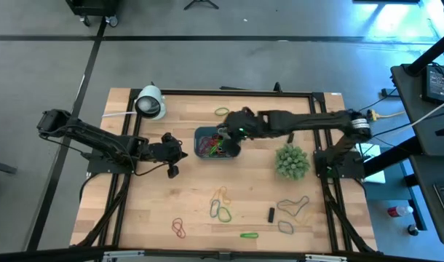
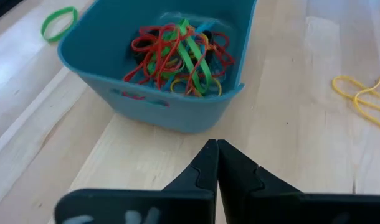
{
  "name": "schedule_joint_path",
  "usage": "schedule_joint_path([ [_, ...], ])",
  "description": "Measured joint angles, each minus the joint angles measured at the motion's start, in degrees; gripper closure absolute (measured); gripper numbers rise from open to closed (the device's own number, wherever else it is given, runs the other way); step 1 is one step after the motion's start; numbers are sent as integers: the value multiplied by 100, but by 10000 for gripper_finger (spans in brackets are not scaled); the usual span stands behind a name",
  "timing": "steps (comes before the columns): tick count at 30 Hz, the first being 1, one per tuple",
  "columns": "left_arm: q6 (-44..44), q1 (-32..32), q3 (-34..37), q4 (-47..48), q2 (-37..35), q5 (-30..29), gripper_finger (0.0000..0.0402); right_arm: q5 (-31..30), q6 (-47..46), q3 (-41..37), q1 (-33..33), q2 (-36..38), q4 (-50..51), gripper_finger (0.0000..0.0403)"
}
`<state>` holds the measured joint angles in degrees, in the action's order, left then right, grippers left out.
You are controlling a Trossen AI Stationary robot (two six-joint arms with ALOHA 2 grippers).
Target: Pick and place rubber bands into bin
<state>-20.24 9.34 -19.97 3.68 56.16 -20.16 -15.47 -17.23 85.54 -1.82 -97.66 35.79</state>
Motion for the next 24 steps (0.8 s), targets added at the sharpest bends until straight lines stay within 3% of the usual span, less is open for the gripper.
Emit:
schedule_joint_path([
  [11, -14, 0, 214, -184, 0, -33, 400, 273, 80, -9, -348, -1389, 51, 387],
  [24, -181, 0, 214, -346, -2, -33, 400, 506, 57, -7, -381, -1345, 591, 298],
])
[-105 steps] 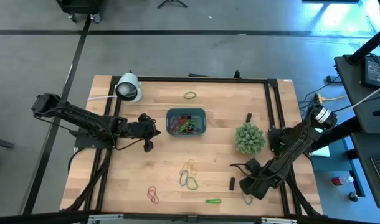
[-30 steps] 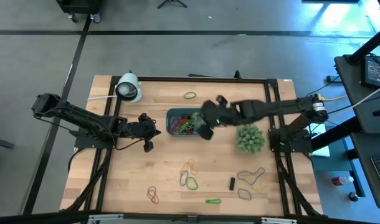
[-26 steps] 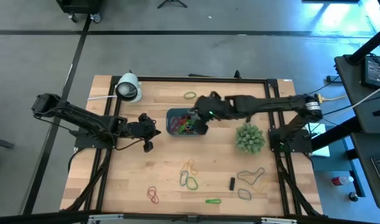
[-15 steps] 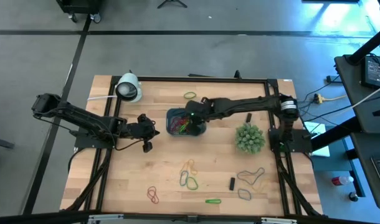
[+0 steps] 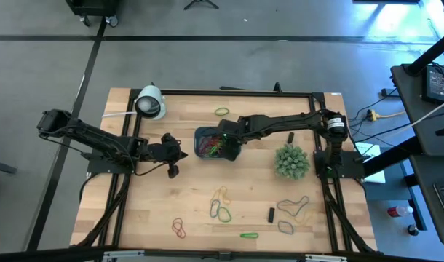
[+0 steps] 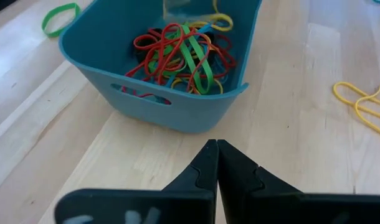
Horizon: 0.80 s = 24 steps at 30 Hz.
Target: Pick and place rubber bands into bin
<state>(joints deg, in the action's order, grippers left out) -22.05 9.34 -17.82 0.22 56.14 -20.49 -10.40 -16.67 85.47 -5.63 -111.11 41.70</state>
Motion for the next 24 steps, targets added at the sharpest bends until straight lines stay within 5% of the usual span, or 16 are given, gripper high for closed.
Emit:
schedule_joint_path([
  [10, -125, 0, 0, -47, 0, 6, 396, -5, 24, 1, 71, 30, 364, 248],
  [19, -75, 0, 4, 126, 37, 214, 397, -8, 52, -91, 723, 729, 473, 285],
  [24, -6, 0, 4, 171, 37, 444, 399, -104, 66, -857, 1293, 1256, -281, 313],
])
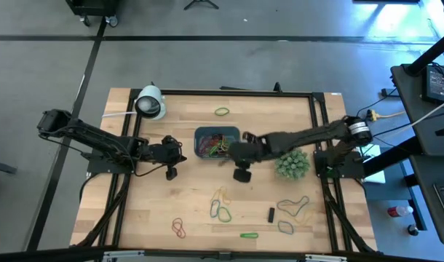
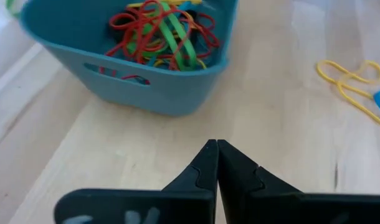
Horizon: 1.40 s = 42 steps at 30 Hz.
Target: Pick and place rubber bands into bin
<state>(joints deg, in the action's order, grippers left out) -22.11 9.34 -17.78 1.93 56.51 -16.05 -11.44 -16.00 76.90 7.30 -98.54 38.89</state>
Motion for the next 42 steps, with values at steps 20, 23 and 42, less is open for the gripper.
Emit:
schedule_joint_path([
  [20, -568, 1542, -1999, 2325, 1207, -241, 399, 4, -132, -2718, 871, 511, -4236, 399],
  [23, -752, 1928, -2462, 2608, 1708, -232, 398, 0, -151, -2756, 869, 534, -4245, 393],
  [42, -2164, 3298, -3274, 2396, 3087, 524, 311, 0, -22, -2756, 869, 527, -4297, 377],
])
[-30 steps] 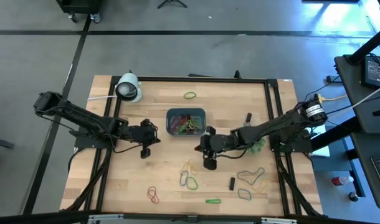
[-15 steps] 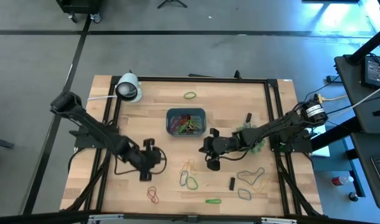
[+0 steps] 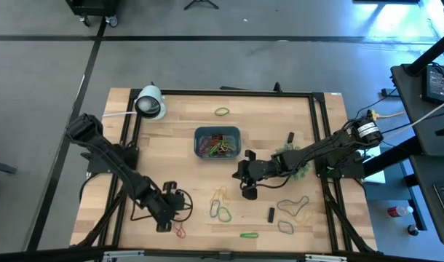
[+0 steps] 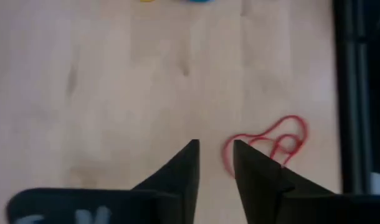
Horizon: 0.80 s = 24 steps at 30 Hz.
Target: Pick and place rubber bands into bin
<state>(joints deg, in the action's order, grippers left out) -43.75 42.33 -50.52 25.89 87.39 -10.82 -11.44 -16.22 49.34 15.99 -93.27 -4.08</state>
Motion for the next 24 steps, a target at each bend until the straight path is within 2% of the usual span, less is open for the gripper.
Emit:
schedule_joint_path([
  [7, -69, 302, 0, -522, 458, 145, 267, 0, 19, 0, 0, 0, 0, 377],
  [15, 37, 420, -2, -1136, 863, 306, 270, 0, 24, 0, 0, -2, 13, 377],
  [24, -2, 414, -2, -1201, 1107, 357, 273, 1, 24, 0, 0, -4, 11, 377],
])
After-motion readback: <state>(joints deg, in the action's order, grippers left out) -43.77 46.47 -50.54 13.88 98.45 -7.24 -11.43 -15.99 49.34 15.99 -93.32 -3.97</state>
